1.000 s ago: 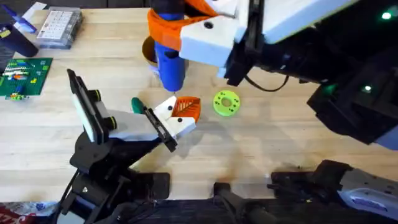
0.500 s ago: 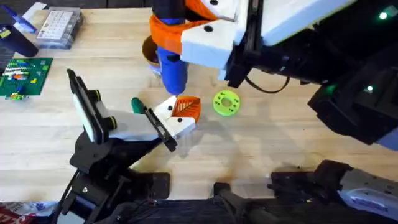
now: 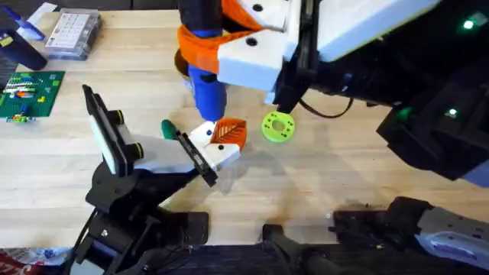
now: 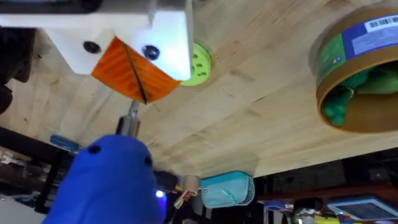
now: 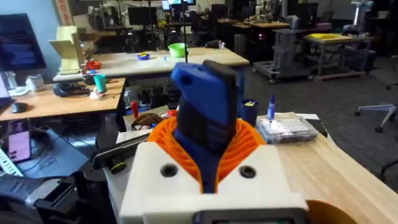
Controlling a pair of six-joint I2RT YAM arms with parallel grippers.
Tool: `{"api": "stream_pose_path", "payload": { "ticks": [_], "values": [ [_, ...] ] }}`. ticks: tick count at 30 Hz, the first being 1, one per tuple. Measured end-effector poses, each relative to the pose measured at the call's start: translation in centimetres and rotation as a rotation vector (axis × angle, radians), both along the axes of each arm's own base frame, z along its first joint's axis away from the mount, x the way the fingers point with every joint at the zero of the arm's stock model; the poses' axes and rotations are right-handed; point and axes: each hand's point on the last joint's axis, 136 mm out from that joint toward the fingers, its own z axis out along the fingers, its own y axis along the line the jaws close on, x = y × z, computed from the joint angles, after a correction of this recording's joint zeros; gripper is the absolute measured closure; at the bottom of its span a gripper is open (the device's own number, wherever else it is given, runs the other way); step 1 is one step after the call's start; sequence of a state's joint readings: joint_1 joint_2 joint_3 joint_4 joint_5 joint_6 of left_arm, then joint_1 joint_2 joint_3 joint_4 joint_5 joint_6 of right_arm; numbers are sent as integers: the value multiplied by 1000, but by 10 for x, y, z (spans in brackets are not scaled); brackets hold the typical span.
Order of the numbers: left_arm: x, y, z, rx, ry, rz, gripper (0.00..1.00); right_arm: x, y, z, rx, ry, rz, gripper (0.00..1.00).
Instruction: Pick up the gripper from the table and insert it into the empty holder that is missing its gripper. Then pick up a screw, insert it into the mounting hole, and use the screwdriver to tighten it. Finally, clean up the table by picking up the vegetable and placing it into the bucket.
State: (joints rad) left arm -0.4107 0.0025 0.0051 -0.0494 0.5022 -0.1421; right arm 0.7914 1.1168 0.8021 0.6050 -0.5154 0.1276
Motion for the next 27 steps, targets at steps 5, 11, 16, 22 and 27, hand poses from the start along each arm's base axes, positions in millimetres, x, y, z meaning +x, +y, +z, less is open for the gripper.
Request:
{"api": "stream_pose_path", "payload": {
  "ticks": [5,11,16,22,27],
  "values": [
    [0,0,0,0,0,0,982,2,3,-5,-10,8,2,935],
    [0,0,0,0,0,0,982,6,8,-15,-30,28,6,935],
    [0,0,0,0,0,1,982,5,8,-14,-29,28,7,934],
    [0,0,0,0,0,1,982,3,9,-11,-19,13,23,934],
    [0,0,0,0,0,1,982,1,10,-11,-18,11,31,934]
  ]
}}
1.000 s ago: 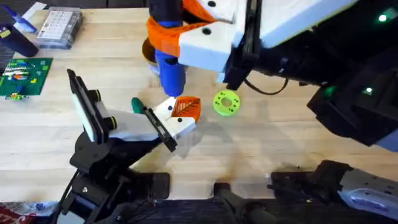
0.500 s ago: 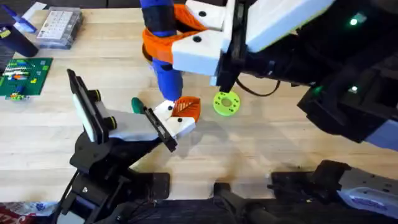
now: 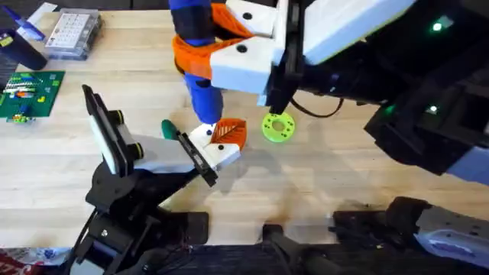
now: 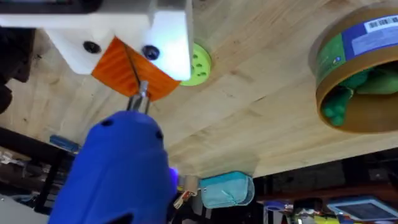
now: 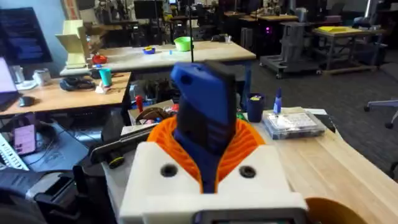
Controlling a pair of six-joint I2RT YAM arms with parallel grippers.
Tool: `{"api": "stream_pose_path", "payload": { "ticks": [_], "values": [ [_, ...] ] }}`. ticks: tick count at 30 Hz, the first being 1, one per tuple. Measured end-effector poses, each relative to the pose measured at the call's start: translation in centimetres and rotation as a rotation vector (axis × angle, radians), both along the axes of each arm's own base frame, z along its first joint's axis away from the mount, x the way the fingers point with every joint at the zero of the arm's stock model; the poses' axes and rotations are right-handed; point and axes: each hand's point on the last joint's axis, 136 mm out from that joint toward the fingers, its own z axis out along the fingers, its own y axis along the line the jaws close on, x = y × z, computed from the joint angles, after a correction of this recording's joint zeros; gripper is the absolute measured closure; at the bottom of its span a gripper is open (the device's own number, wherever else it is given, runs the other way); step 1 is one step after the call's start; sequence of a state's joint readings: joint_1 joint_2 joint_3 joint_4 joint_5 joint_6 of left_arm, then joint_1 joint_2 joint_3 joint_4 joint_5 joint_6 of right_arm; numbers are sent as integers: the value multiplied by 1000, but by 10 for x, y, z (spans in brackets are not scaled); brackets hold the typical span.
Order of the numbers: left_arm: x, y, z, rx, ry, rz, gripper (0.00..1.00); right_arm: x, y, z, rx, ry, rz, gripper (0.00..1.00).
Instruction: Pick up the gripper from the table and insert it into the empty holder that is missing its gripper. Then pick up a screw, insert it into the mounting hole, and use the screwdriver to tighten it. Finally, clean up the table by picking up the vegetable and placing it into the bucket.
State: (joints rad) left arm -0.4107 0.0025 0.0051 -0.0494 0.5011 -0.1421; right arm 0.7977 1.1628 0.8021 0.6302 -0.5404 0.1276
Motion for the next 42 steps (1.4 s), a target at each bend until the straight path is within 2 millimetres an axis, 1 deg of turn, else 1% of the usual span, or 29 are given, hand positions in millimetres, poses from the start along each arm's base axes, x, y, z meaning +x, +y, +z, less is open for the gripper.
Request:
{"api": "stream_pose_path", "payload": {
  "ticks": [8,25,36,42],
  "values": [
    [0,0,0,0,0,0,982,-3,10,-11,-21,19,25,934],
    [0,0,0,0,0,0,982,-3,10,-8,-10,8,25,934],
    [0,0,0,0,2,0,982,0,13,-18,-35,29,25,935],
    [0,0,0,0,2,0,982,0,13,-18,-37,30,25,935]
  ]
}}
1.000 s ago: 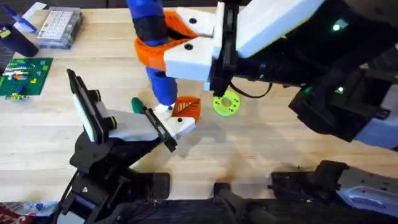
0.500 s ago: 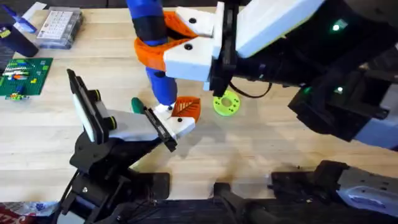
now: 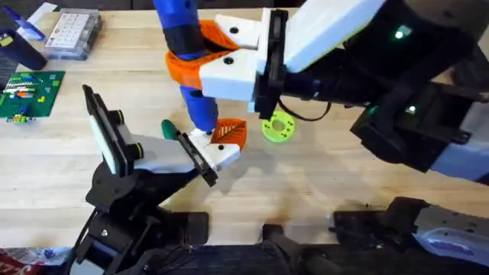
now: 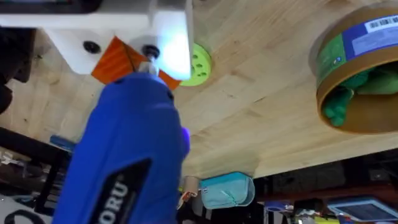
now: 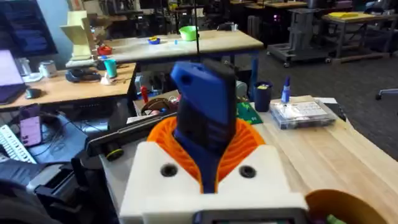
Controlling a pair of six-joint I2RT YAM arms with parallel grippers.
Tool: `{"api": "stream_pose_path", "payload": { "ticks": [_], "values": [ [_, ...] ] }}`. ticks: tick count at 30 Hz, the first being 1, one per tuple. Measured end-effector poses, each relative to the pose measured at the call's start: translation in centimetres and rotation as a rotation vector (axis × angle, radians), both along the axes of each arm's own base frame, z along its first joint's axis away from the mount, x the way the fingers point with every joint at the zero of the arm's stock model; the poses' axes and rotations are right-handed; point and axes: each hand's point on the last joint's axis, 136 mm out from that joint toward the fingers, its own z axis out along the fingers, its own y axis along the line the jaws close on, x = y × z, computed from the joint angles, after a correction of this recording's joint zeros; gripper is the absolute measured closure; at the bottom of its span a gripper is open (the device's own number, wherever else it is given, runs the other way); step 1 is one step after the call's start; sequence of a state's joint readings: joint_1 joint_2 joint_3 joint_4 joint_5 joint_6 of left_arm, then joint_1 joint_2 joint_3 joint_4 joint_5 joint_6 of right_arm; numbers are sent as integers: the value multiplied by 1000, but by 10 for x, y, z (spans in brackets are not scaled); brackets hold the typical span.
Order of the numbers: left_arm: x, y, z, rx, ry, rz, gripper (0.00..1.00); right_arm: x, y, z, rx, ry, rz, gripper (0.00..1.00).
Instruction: Pick up the gripper from the table and insert it into the empty holder that is missing its gripper. Then pick up a screw, insert it into the mounting hole, and use the screwdriver to tighten it. Finally, clean up the table by picking up the vegetable and placing it into the bucket.
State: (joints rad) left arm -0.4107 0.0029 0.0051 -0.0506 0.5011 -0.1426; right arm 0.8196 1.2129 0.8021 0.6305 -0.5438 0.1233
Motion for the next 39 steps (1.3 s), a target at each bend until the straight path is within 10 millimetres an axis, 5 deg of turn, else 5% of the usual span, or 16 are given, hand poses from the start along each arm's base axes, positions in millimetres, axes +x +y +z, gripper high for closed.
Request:
{"api": "stream_pose_path", "payload": {
  "ticks": [19,30,39],
  "values": [
    [0,0,0,0,0,0,982,0,0,1,2,-2,0,935],
    [0,0,1,-1,-3,0,982,-12,-12,35,112,-116,26,934],
    [0,0,1,-1,-3,0,982,10,-29,33,94,-84,-42,934]
  ]
}}
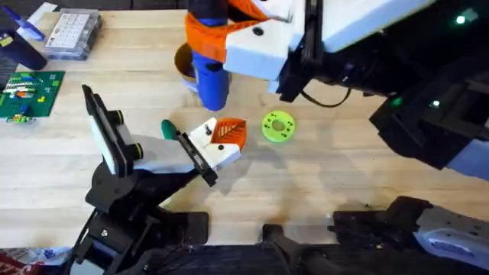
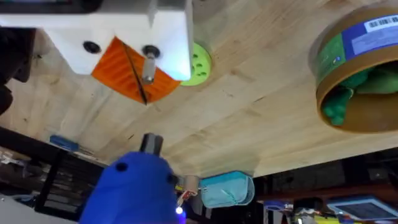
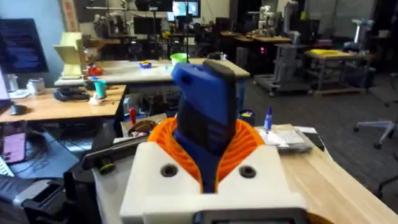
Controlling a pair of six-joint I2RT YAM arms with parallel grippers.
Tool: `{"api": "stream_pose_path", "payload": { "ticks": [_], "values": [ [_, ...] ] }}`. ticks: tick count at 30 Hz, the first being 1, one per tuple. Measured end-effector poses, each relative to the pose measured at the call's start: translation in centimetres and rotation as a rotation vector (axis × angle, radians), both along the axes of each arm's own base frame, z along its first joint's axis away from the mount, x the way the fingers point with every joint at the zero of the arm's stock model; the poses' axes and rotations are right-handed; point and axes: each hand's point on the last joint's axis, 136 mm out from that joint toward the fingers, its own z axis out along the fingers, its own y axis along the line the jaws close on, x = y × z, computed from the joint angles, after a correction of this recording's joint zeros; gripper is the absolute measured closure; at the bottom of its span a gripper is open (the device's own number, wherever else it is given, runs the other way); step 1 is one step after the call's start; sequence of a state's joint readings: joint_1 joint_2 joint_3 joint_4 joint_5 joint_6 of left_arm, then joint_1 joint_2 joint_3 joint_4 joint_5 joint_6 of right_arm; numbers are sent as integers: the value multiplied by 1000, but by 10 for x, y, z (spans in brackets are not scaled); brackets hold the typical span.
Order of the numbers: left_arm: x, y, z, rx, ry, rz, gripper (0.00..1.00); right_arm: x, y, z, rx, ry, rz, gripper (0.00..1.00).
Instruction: Pick up the gripper from the table and insert it into the empty holder that is missing its gripper. Then pick up a screw, insert it into the mounting hole, and use the screwdriver to tighten it. Finally, clean up the table by picking up the vegetable and placing it into the bucket.
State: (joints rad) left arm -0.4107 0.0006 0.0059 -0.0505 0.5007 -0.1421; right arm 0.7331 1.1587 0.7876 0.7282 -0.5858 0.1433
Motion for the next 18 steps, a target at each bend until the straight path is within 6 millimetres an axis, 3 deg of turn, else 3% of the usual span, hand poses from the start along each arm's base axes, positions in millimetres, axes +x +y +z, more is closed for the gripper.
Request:
{"api": "stream_pose_path", "payload": {
  "ticks": [14,15,18],
  "values": [
    [0,0,0,0,0,0,982,53,-38,-14,-39,53,-163,934],
    [0,0,0,0,0,0,982,67,-50,-20,-55,79,-208,935],
    [0,0,0,0,0,0,982,81,-62,-29,-78,117,-257,934]
  ]
}}
